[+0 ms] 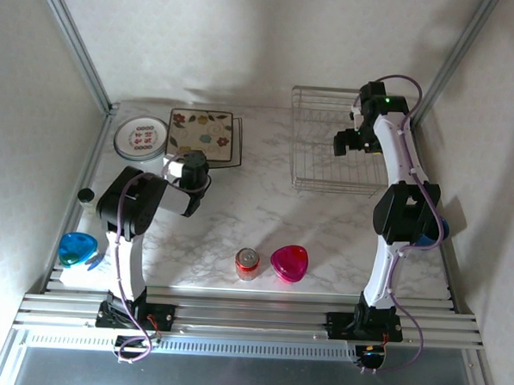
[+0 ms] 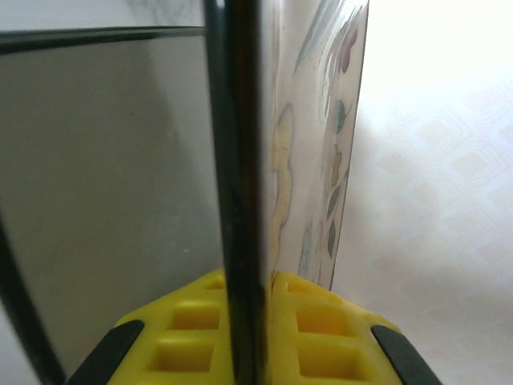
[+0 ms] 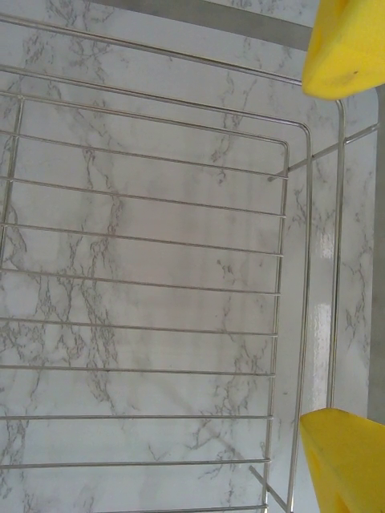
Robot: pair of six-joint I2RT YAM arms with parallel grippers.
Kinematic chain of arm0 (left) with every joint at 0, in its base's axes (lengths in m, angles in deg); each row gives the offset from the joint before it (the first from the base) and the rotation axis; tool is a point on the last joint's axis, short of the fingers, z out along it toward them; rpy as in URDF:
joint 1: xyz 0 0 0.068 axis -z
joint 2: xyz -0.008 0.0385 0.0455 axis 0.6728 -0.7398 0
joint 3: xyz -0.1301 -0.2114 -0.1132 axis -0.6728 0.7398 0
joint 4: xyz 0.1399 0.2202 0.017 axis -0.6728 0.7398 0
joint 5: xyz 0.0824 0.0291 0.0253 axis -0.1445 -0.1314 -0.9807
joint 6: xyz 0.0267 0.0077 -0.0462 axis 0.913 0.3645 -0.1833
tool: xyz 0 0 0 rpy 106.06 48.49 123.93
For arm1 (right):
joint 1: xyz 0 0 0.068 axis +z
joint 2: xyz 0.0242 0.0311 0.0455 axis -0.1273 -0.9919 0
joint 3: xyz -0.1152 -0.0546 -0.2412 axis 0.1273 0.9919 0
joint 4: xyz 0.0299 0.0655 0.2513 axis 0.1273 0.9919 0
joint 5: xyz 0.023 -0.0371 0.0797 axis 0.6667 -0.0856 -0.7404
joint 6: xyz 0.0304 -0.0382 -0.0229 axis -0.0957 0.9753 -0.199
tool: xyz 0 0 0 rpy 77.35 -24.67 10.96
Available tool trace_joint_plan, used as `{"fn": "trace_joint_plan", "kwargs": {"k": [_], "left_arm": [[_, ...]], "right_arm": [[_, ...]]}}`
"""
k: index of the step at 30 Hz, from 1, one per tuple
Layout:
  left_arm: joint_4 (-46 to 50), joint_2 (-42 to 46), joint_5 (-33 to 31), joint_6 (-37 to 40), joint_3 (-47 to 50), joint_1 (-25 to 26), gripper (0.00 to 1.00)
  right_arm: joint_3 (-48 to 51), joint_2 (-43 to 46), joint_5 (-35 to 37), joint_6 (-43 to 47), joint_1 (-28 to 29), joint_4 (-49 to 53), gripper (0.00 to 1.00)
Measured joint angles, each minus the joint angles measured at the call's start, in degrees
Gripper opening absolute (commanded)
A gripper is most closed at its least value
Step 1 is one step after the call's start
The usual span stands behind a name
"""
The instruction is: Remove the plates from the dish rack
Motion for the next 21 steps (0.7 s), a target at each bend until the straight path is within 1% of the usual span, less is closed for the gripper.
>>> {"fn": "trace_joint_plan", "kwargs": {"k": [12,21], "left_arm": [[0.28,-1.92,0.00,-2.27,-2.62,0.57,0.00],[0.57,-3.04,-0.02,-3.65,-2.71,0.83,0.00]], "right_arm": [[0.00,0.00,0.00,0.07,0.00,0.00,0.99],[0.00,0.00,0.00,0.42,0.00,0.00,0.99]]}}
